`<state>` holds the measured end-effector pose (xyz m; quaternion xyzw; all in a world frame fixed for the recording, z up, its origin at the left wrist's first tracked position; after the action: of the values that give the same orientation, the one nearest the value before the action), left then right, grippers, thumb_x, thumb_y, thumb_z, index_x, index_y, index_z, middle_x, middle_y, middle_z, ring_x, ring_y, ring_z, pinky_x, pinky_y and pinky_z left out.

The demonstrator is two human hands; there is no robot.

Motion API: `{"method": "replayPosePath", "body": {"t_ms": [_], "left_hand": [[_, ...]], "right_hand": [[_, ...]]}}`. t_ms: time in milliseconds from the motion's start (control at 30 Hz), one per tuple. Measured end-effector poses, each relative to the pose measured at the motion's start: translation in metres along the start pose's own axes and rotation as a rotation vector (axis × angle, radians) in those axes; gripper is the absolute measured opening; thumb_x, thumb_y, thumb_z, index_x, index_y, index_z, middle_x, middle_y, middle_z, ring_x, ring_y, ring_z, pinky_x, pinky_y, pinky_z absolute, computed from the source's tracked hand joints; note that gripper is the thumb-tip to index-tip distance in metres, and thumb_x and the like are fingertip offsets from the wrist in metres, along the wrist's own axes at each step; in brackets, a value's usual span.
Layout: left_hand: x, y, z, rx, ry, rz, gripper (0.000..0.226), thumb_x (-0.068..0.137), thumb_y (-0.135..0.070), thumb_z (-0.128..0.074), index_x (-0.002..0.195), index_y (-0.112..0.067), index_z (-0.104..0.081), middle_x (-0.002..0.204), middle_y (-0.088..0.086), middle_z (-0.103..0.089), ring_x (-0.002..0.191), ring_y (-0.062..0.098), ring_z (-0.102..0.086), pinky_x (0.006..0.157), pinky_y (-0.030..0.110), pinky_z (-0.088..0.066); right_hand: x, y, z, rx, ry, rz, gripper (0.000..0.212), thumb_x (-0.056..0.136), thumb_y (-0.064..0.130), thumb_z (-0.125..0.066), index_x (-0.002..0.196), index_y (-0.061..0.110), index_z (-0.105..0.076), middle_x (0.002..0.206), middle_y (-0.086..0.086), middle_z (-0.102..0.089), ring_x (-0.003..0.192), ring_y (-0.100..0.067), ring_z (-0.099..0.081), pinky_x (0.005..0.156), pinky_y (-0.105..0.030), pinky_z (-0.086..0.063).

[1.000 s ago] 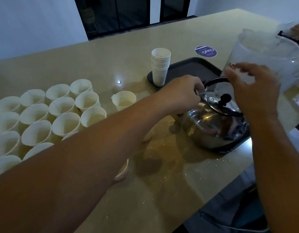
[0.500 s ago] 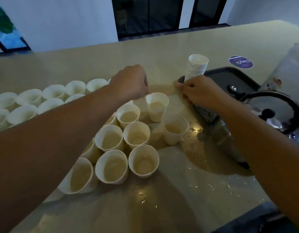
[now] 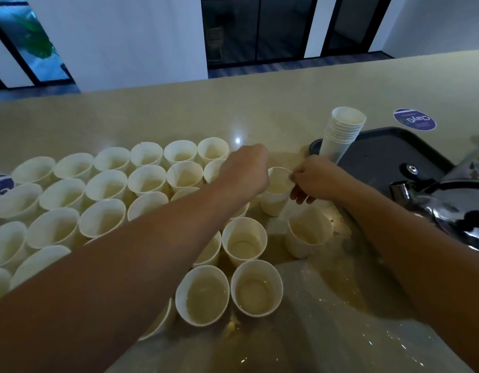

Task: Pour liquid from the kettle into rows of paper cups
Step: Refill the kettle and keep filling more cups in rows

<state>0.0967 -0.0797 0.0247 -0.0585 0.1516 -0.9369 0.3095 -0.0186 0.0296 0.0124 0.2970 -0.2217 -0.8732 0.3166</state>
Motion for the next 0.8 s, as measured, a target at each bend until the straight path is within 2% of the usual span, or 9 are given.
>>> {"method": "replayPosePath", "body": {"t_ms": [67,133,233,333,467,633,800], "left_hand": [[0.005,0.001,-0.001,-0.011,-0.005,-0.012,0.012,0.084,-0.008,-0.07,0.083,-0.017,-0.061,0.072,-0.001,-0.054,0.075,0.025,-0.062,0.06,0.032,-0.046],[0.01,0.003,0.0,-0.008,-0.004,-0.022,0.021,0.084,-0.007,-0.068,0.074,-0.018,-0.053,0.069,-0.001,-0.052,0.076,0.025,-0.062,0.061,0.032,-0.046],[0.02,0.005,0.005,0.008,0.003,0.003,0.012,0.085,-0.007,-0.068,0.089,-0.016,-0.062,0.077,0.0,-0.055,0.08,0.025,-0.061,0.064,0.033,-0.046],[0.033,0.012,0.011,0.043,0.005,0.02,0.022,0.085,-0.008,-0.069,0.105,-0.016,-0.066,0.093,0.003,-0.064,0.084,0.025,-0.062,0.068,0.034,-0.048],[0.053,0.022,0.022,0.083,0.001,0.033,0.027,0.085,-0.01,-0.071,0.111,-0.017,-0.065,0.098,0.004,-0.065,0.085,0.025,-0.063,0.069,0.034,-0.048],[0.073,0.028,0.034,0.109,0.013,0.08,0.032,0.085,-0.014,-0.074,0.115,-0.02,-0.063,0.102,0.004,-0.065,0.09,0.026,-0.063,0.078,0.037,-0.055],[0.084,0.03,0.034,0.171,0.025,0.074,0.03,0.088,-0.013,-0.07,0.116,-0.019,-0.062,0.103,0.005,-0.063,0.089,0.026,-0.06,0.074,0.036,-0.051]], "right_hand": [[0.005,0.003,0.001,0.003,-0.009,-0.004,0.027,0.105,0.021,-0.051,0.104,0.004,-0.071,0.081,-0.006,-0.077,0.074,-0.021,-0.076,0.071,-0.03,-0.062],[0.009,0.008,0.003,0.014,-0.007,0.001,0.027,0.105,0.021,-0.051,0.105,0.002,-0.07,0.084,-0.009,-0.077,0.078,-0.024,-0.076,0.072,-0.031,-0.062],[0.019,0.015,0.005,0.034,-0.001,0.018,0.026,0.104,0.02,-0.052,0.104,0.001,-0.07,0.085,-0.01,-0.077,0.075,-0.023,-0.075,0.066,-0.028,-0.06],[0.029,0.025,0.007,0.046,-0.01,0.037,0.025,0.104,0.019,-0.053,0.103,0.001,-0.069,0.085,-0.011,-0.076,0.075,-0.024,-0.074,0.064,-0.027,-0.06],[0.049,0.04,0.007,0.068,-0.015,0.052,0.026,0.104,0.017,-0.053,0.1,-0.003,-0.069,0.083,-0.014,-0.076,0.072,-0.026,-0.073,0.067,-0.033,-0.061],[0.071,0.056,0.006,0.059,-0.048,0.078,0.027,0.103,0.016,-0.052,0.093,-0.002,-0.07,0.077,-0.01,-0.076,0.064,-0.022,-0.072,0.063,-0.032,-0.061],[0.088,0.066,0.0,0.044,-0.067,0.072,0.029,0.103,0.013,-0.05,0.093,-0.004,-0.071,0.077,-0.011,-0.076,0.067,-0.025,-0.072,0.067,-0.035,-0.062]]}}
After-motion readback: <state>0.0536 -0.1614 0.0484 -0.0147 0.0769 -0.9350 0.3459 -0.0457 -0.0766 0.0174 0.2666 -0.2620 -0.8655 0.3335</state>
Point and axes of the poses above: each hand's wrist, its own x-axis towards the middle knuckle, its own z-axis out of the back of the hand, y = z × x, the point moved 1 cm from there along x, towards the middle knuckle
